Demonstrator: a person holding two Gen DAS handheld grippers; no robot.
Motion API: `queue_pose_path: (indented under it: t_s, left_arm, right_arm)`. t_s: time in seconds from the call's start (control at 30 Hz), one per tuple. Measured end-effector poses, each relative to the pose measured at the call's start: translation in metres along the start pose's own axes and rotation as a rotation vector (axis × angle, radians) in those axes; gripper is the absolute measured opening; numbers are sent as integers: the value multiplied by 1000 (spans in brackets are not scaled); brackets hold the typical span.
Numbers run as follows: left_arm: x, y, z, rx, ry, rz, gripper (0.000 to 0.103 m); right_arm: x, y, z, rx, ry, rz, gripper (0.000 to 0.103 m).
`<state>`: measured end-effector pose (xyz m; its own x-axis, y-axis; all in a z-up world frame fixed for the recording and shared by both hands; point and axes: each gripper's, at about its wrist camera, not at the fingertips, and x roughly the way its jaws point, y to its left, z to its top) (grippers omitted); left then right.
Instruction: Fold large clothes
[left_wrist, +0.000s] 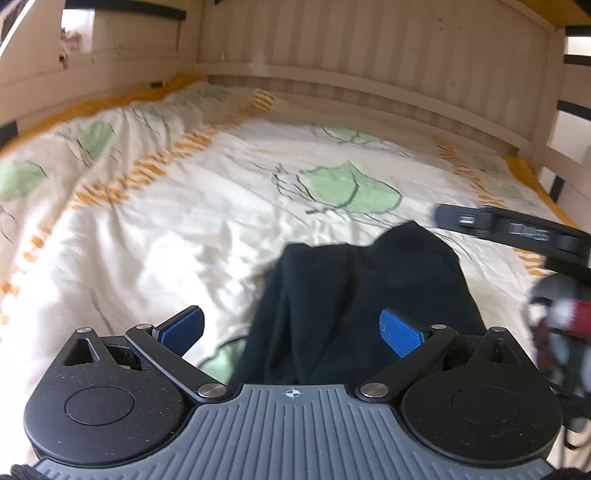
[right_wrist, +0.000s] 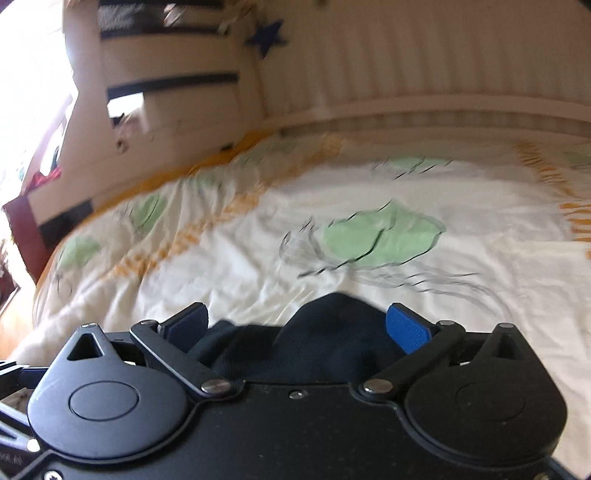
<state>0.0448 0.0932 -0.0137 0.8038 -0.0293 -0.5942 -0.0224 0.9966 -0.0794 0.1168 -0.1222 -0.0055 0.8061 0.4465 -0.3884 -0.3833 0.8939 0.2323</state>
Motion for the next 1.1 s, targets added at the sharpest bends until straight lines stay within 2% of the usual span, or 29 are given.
queue_pose_path:
  t_s: [0.1, 0.33, 0.7, 0.93, 1.1]
  left_arm:
    - [-6, -3, 7, 17, -7, 25, 103]
    - [-17, -16, 10, 46, 16, 9, 103]
    - [-31, -40, -6, 66, 55, -47, 103]
    - [-39, -52, -18, 87, 71, -31, 103]
    - [-45, -58, -24, 95, 75, -33, 103]
  right_arm:
    - [-25, -4, 4, 49, -21, -56, 103]
    - [-75, -5, -8, 121, -10, -148, 103]
    - [-122, -7, -43, 223, 64, -209, 103]
    - [-140, -3, -62, 221, 121, -236, 103]
    - [-151, 4, -71, 213, 141, -219, 103]
